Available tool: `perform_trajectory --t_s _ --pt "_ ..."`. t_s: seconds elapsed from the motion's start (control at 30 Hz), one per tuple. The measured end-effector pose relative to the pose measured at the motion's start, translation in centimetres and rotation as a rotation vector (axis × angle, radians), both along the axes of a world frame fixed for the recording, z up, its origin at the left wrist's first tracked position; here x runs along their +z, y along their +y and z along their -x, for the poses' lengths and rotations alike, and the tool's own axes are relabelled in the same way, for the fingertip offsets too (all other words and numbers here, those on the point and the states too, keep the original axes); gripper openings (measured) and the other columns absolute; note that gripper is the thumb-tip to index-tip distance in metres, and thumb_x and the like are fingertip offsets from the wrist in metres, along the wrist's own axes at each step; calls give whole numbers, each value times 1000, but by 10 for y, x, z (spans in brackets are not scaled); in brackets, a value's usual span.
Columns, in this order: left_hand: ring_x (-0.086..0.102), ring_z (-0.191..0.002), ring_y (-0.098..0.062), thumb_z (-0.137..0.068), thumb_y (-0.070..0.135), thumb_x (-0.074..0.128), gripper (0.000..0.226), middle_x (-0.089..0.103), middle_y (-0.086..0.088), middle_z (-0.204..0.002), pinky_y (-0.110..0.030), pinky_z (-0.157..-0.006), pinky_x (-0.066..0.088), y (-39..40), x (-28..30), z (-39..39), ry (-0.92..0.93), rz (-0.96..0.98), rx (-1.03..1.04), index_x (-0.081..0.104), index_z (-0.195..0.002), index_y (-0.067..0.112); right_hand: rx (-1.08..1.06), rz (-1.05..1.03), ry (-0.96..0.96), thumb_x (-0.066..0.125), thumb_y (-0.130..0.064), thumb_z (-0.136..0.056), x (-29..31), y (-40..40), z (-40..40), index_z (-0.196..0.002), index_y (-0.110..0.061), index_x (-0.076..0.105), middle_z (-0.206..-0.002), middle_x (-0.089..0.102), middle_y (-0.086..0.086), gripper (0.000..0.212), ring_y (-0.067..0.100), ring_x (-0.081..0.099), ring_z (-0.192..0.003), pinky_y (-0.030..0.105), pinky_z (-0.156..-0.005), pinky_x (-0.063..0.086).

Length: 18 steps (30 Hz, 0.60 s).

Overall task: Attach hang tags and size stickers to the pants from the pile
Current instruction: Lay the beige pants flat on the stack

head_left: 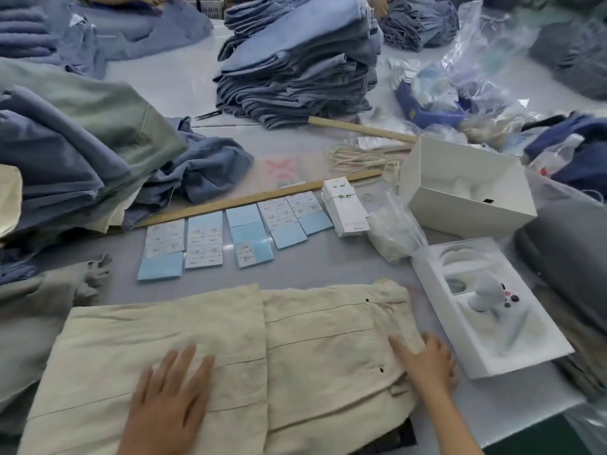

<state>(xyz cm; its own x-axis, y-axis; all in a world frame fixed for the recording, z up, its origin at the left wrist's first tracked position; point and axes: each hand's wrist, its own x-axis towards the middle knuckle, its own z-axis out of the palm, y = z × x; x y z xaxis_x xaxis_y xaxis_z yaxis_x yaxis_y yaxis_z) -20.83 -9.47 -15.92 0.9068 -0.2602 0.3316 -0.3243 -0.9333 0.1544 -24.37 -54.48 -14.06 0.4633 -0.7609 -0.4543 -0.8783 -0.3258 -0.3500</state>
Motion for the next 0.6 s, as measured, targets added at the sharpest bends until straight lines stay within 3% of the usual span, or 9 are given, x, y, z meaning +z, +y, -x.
perform_trajectory --t_s 0.07,0.13,0.2,0.3,0.37,0.47,0.6 --pt "58 -122 -31 -96 46 35 50 66 -13 -136 -55 -96 46 -16 -5 1 73 28 1 71 -125 24 -47 -166 -127 85 -49 -75 -3 -10 -8 -125 -6 57 -129 63 17 72 33 61 -115 52 -100 50" --pt "69 -102 -37 -86 34 46 41 72 -16 -120 -54 -88 51 -39 7 -9 58 176 80 78 -106 17 -97 -289 -200 90 -30 -74 1 -14 -13 -95 -13 64 -110 71 16 37 28 67 -94 49 -92 56" --pt "69 -99 -37 -86 22 48 34 71 -15 -115 -48 -87 53 -79 25 -16 28 328 16 79 -98 12 -100 -387 -214 85 -21 -80 5 -19 -14 -90 -12 70 -99 75 12 20 26 70 -88 47 -88 58" --pt "67 -108 -29 -88 13 57 26 70 -9 -118 -37 -94 48 -155 47 -13 180 459 -285 78 -103 14 -7 -358 -249 73 -14 -90 26 -22 -12 -103 -6 72 -96 76 8 15 23 70 -87 37 -76 56" --pt "64 -112 -17 -90 8 66 25 68 2 -119 -30 -96 50 -191 52 -16 315 547 -400 75 -111 18 94 -246 -247 69 -15 -93 51 -25 -6 -94 -13 71 -88 75 0 3 19 69 -83 35 -71 54" --pt "56 -117 -2 -100 21 61 23 62 16 -122 -26 -100 46 -220 54 -22 554 655 -421 67 -122 27 265 -8 -170 63 -28 -92 96 -30 0 -76 -22 65 -72 68 -8 17 14 63 -74 34 -64 48" --pt "60 -113 0 -102 25 61 18 65 21 -118 -28 -99 49 -227 62 -22 683 746 -426 68 -118 31 383 123 -200 59 -30 -92 144 -17 -4 -70 -21 58 -65 63 -6 24 11 59 -69 37 -65 48"
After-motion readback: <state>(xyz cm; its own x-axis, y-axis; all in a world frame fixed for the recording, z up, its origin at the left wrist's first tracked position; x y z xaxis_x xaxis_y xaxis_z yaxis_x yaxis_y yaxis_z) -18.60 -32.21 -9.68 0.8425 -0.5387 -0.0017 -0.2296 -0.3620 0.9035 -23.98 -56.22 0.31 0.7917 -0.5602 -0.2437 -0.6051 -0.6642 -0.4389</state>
